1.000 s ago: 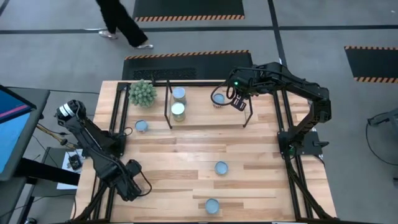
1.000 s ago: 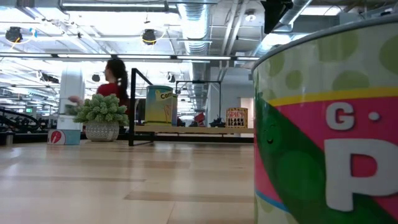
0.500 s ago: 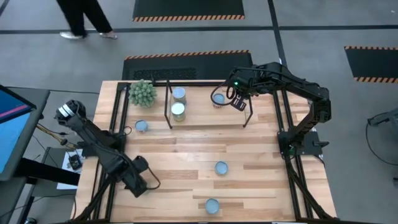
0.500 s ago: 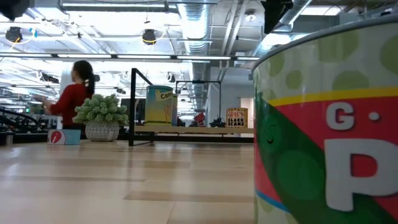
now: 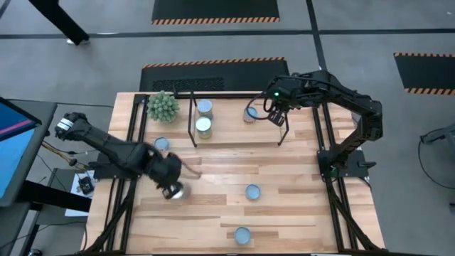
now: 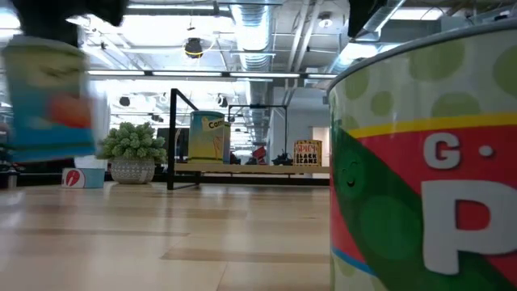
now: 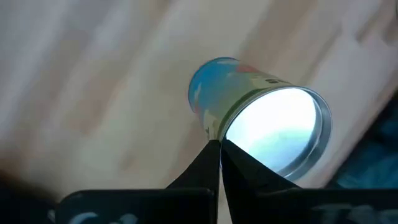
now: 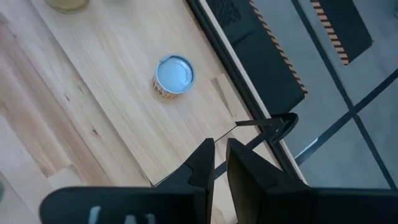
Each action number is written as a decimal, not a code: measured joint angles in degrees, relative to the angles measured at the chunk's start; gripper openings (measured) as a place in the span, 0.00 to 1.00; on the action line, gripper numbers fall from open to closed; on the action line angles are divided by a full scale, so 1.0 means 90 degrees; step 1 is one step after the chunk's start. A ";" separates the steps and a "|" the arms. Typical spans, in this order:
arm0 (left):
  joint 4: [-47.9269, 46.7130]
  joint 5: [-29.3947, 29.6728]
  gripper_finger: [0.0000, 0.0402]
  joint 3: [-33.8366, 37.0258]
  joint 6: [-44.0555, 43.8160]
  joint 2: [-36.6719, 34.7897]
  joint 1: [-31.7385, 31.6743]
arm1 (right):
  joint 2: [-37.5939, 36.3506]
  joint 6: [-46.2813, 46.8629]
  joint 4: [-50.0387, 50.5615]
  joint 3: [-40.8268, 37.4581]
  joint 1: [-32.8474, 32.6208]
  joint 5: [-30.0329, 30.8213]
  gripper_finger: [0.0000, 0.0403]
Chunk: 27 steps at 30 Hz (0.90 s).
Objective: Pick and place cans onto a shelf
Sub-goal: Put the canned tomato on the shelf
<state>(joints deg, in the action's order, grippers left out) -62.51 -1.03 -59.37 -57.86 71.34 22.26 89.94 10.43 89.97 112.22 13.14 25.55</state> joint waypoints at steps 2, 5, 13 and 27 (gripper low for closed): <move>0.0048 0.0026 0.00 0.0000 0.0686 -0.0001 -0.0568 | -0.0149 0.0058 0.0002 0.0000 -0.0060 0.0002 0.16; 0.0325 -0.0020 0.00 -0.0002 0.1655 0.0002 -0.1459 | -0.0398 0.0271 0.0002 0.0000 -0.0095 -0.0004 0.16; 0.2102 -0.0522 0.00 -0.0012 0.3802 0.0007 -0.3254 | -0.1029 0.0903 0.0002 0.0005 -0.0276 0.0001 0.16; 0.4424 -0.0521 0.00 -0.0041 0.4857 0.0094 -0.4426 | -0.1380 0.1308 0.0002 0.0005 -0.0375 0.0011 0.16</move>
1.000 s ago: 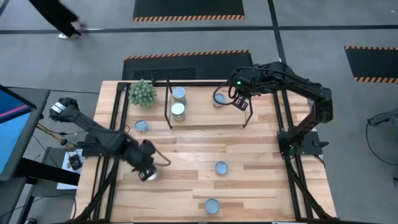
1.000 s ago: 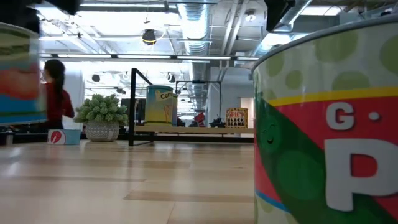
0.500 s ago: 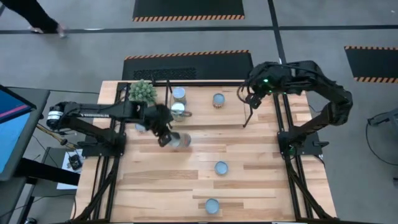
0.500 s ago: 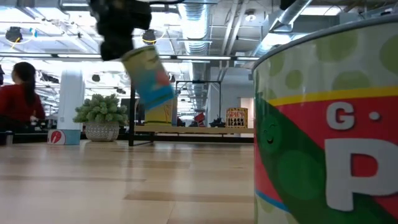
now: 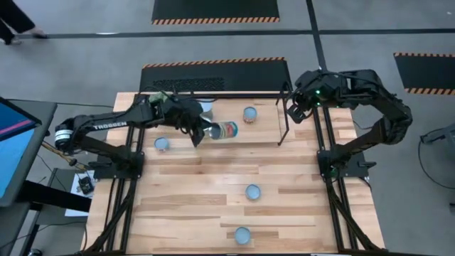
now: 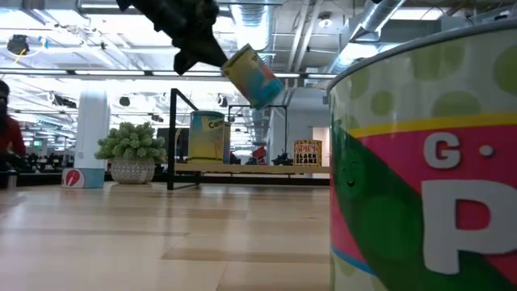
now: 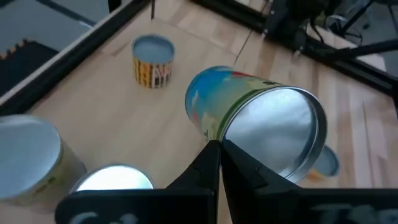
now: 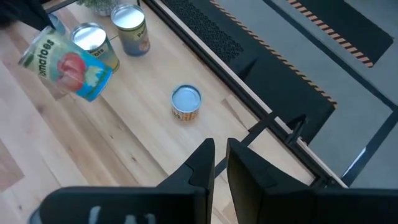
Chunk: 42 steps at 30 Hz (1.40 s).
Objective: Pick and place cans onto a shelf
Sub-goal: Put the canned tomato on the shelf
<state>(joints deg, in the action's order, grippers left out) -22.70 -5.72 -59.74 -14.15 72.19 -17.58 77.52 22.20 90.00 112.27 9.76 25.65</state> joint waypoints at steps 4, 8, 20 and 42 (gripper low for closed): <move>-0.0250 -0.0192 0.00 -0.0471 0.0199 0.0534 -0.0125 | 0.0008 -0.0001 0.0000 0.0000 0.0000 0.0019 0.16; -0.1072 -0.0244 0.00 -0.1487 0.0766 0.1381 -0.0191 | 0.0010 -0.0003 0.0001 0.0000 0.0000 0.0021 0.16; -0.4118 -0.0295 0.00 -0.5080 0.2520 0.3906 -0.0537 | 0.0010 -0.0025 0.0002 0.0000 0.0000 0.0000 0.16; -0.5304 -0.0118 0.00 -0.5749 0.3013 0.5000 -0.0788 | 0.0010 -0.0018 0.0002 0.0000 0.0002 -0.0002 0.16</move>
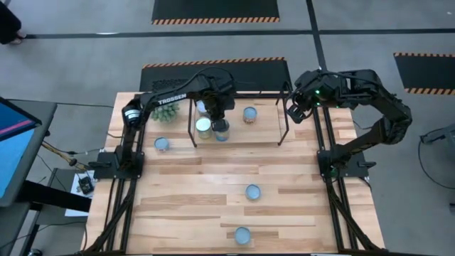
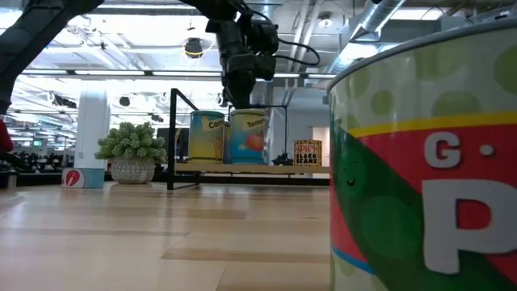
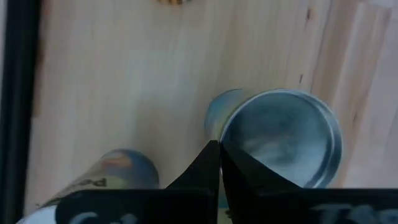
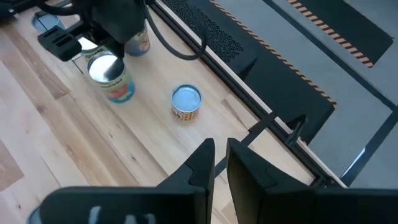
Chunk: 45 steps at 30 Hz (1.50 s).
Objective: Pick and place cans onto a shelf
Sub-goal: Put the canned tomato on the shelf
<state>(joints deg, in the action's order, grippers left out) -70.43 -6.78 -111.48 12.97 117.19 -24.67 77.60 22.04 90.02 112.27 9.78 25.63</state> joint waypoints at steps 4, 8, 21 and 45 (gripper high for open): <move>0.0005 0.0114 0.00 -0.0032 -0.0010 0.0074 0.0002 | 0.0000 0.0002 0.0000 0.0000 0.0000 0.0000 0.16; 0.0146 0.0354 0.00 -0.0085 -0.0012 0.0078 0.0000 | -0.0002 0.0002 0.0000 0.0000 0.0000 0.0000 0.16; 0.0027 0.0265 0.00 -0.0386 0.0157 0.0099 -0.0021 | -0.0002 0.0000 0.0000 0.0000 0.0000 0.0000 0.16; 0.0192 -0.0511 0.24 -0.1282 -0.0088 0.0056 0.0264 | -0.0002 0.0000 0.0000 -0.0002 0.0000 0.0000 0.16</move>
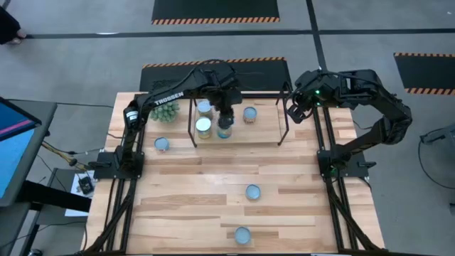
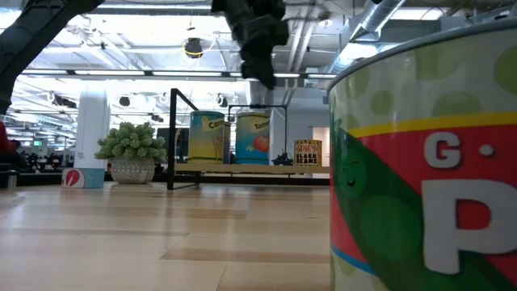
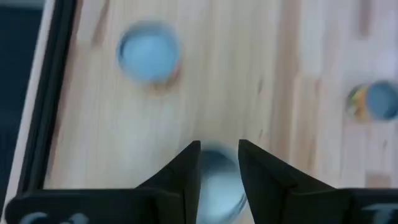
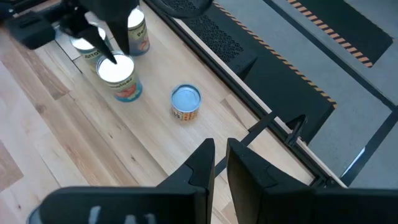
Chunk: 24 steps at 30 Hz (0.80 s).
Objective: Pick and place cans onto a shelf
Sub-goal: Put the canned tomato on the shelf
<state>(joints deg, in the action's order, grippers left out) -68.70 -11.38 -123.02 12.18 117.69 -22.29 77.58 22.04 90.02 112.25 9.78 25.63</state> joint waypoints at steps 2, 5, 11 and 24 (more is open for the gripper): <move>0.0393 0.0025 0.24 0.0019 -0.0036 0.0007 0.0126 | 0.0000 0.0000 0.0000 -0.0002 0.0000 0.0000 0.16; 0.1092 0.0310 0.24 0.0211 0.0019 0.0090 0.0345 | 0.0001 0.0000 -0.0001 -0.0002 0.0000 0.0000 0.16; 0.1164 0.0907 0.24 0.0352 0.0059 0.0427 0.0549 | 0.0002 -0.0002 0.0000 -0.0005 -0.0001 0.0000 0.16; 0.0670 0.1763 0.24 0.0393 0.0067 0.0602 0.0493 | 0.0000 -0.0007 0.0000 -0.0005 -0.0002 0.0000 0.16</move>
<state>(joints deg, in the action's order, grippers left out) -62.67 4.49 -119.48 12.78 123.11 -17.85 77.58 21.98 90.02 112.20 9.76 25.63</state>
